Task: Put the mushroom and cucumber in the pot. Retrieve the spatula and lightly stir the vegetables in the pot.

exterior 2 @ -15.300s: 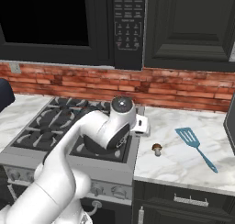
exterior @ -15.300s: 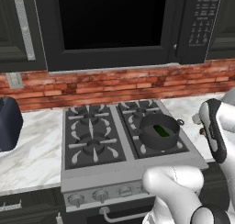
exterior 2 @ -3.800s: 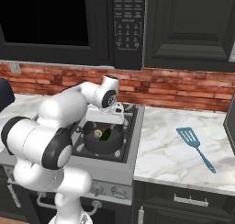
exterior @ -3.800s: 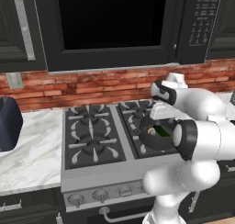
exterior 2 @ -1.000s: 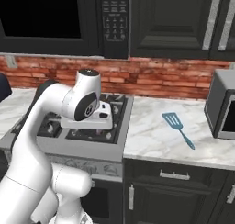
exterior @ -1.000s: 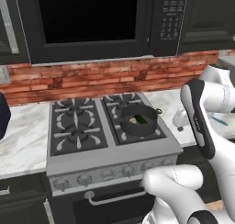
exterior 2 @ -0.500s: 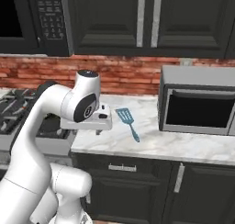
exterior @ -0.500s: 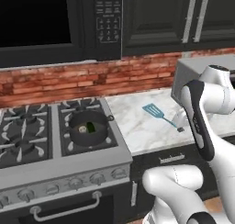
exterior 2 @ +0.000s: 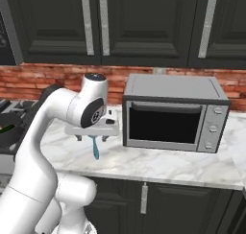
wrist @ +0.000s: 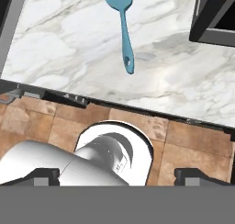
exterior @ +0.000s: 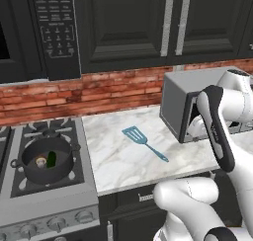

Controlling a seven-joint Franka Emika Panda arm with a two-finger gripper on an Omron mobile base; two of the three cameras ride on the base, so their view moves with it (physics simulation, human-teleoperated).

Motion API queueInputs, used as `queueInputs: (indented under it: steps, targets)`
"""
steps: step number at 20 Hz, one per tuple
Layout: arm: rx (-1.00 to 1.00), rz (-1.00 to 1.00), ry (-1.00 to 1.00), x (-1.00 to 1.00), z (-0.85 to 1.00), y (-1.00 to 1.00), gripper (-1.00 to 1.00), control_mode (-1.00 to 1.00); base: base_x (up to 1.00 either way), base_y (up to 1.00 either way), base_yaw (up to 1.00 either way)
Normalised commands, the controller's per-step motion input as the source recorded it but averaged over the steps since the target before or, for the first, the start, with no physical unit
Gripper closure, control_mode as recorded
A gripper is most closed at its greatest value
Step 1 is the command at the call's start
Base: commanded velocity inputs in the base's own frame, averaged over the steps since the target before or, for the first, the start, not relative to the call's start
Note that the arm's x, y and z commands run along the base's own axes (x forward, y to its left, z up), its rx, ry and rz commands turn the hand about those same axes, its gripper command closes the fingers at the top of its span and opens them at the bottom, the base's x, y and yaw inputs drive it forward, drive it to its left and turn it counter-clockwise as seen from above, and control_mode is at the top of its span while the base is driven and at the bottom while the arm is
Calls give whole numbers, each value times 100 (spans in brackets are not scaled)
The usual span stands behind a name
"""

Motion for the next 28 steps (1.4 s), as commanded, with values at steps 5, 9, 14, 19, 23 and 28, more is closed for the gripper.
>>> queueInputs:
  steps: [5, 9, 14, 19, 23, 28]
  targets:
    - [0, 0, 0, 0, 0, 0, -100, 100, 0, 0, 1]
    - [0, 0, 0, 0, 0, 0, -100, 100, 0, 0, 0]
    - [0, 0, 0, 0, 0, 0, -100, 100, 0, 0, 0]
    - [0, 0, 0, 0, 0, 0, -100, 100, 3, 5, 0]
    - [0, 0, 22, 32, -25, 46, -100, -100, 0, 0, 0]
    - [-1, 0, 25, 62, -66, 59, -100, -100, 0, 0, 0]
